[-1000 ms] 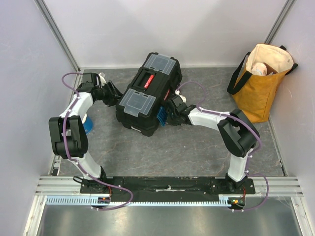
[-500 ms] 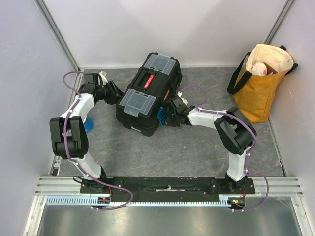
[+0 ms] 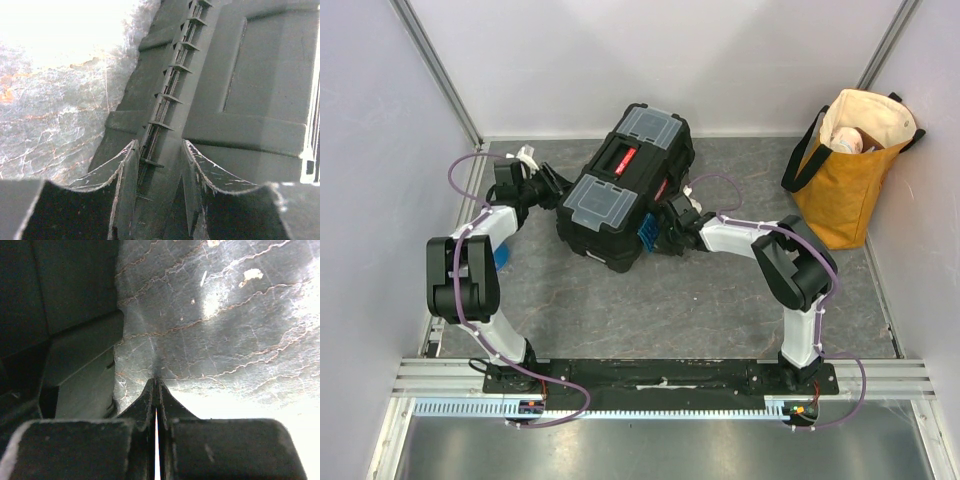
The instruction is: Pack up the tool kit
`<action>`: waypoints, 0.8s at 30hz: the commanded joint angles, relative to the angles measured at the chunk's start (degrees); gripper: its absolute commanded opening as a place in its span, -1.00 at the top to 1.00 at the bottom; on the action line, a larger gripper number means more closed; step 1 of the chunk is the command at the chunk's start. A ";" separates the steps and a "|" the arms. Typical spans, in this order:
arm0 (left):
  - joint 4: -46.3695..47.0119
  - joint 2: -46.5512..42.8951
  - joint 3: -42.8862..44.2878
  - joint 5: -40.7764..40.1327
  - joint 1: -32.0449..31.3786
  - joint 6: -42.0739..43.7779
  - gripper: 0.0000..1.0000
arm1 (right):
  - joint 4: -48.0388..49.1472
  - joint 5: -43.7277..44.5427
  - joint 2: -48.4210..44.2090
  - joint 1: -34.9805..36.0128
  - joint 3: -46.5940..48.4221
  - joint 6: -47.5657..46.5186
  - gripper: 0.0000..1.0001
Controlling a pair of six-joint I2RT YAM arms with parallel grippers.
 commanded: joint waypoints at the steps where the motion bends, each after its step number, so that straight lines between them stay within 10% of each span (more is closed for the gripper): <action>1: -9.73 1.82 -10.14 32.79 -12.95 -10.39 0.11 | 23.17 -0.49 7.32 3.24 8.49 10.20 1.00; 16: 1.63 0.86 -15.16 36.93 -11.98 -17.35 0.33 | 26.86 3.11 11.02 4.56 9.55 13.19 1.00; 24: -31.91 -0.73 4.06 24.03 -1.36 5.04 0.33 | 21.06 8.12 -0.56 0.44 -1.59 7.48 1.00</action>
